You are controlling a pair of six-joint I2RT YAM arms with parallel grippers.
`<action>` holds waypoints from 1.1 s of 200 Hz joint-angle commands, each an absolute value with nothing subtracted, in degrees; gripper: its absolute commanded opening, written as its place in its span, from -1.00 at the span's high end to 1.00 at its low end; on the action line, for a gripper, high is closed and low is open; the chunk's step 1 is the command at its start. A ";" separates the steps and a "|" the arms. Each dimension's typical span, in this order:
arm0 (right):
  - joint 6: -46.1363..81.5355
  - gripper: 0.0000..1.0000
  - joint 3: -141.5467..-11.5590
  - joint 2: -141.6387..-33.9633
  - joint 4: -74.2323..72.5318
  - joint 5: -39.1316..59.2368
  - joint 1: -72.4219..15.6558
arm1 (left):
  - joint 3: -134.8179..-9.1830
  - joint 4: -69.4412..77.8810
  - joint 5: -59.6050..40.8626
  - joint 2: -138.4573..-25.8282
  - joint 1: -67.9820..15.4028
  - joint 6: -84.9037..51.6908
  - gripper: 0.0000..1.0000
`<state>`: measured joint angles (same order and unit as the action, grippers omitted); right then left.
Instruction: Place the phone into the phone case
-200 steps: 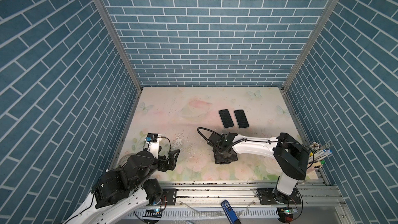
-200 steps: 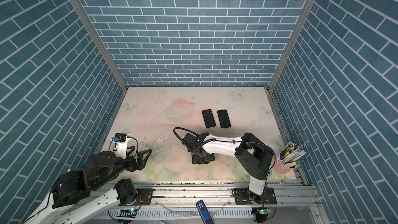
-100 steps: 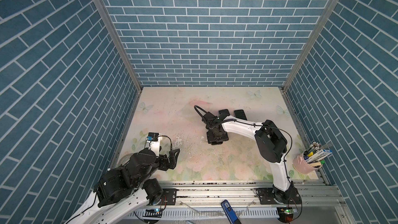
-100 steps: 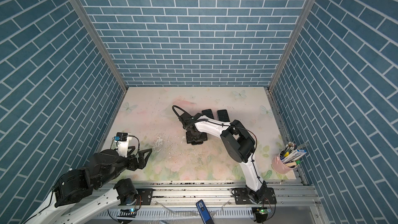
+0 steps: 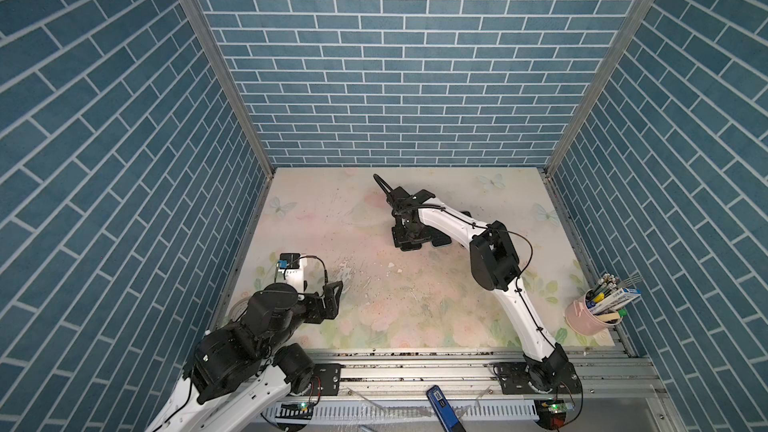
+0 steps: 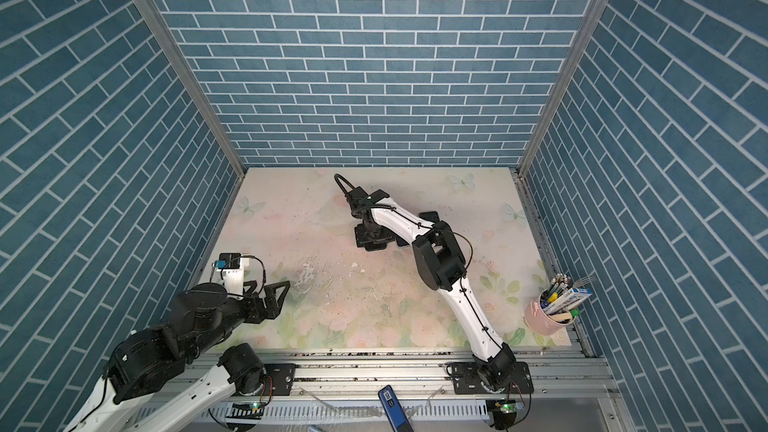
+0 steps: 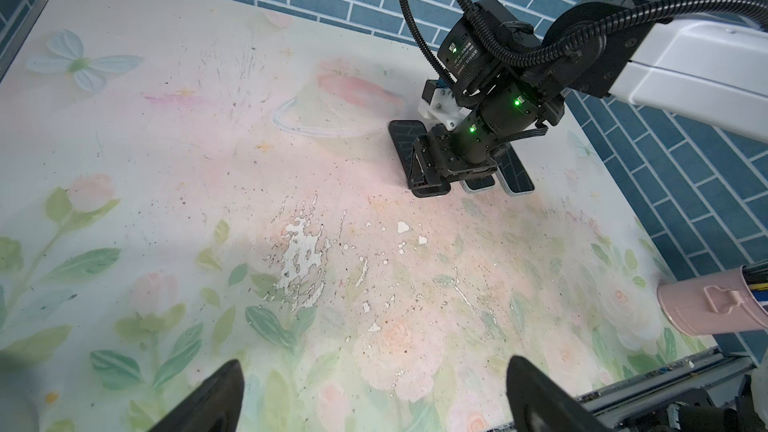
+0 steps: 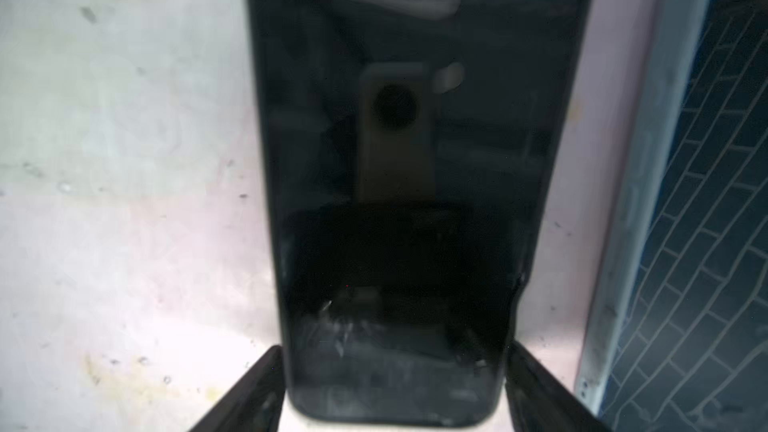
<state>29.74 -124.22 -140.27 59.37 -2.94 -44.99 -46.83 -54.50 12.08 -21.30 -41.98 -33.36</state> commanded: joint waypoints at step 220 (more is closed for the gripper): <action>-12.05 -0.97 -4.86 -73.55 -73.96 -23.63 -13.93 | -20.70 15.12 35.29 -46.87 -21.56 -10.89 -0.99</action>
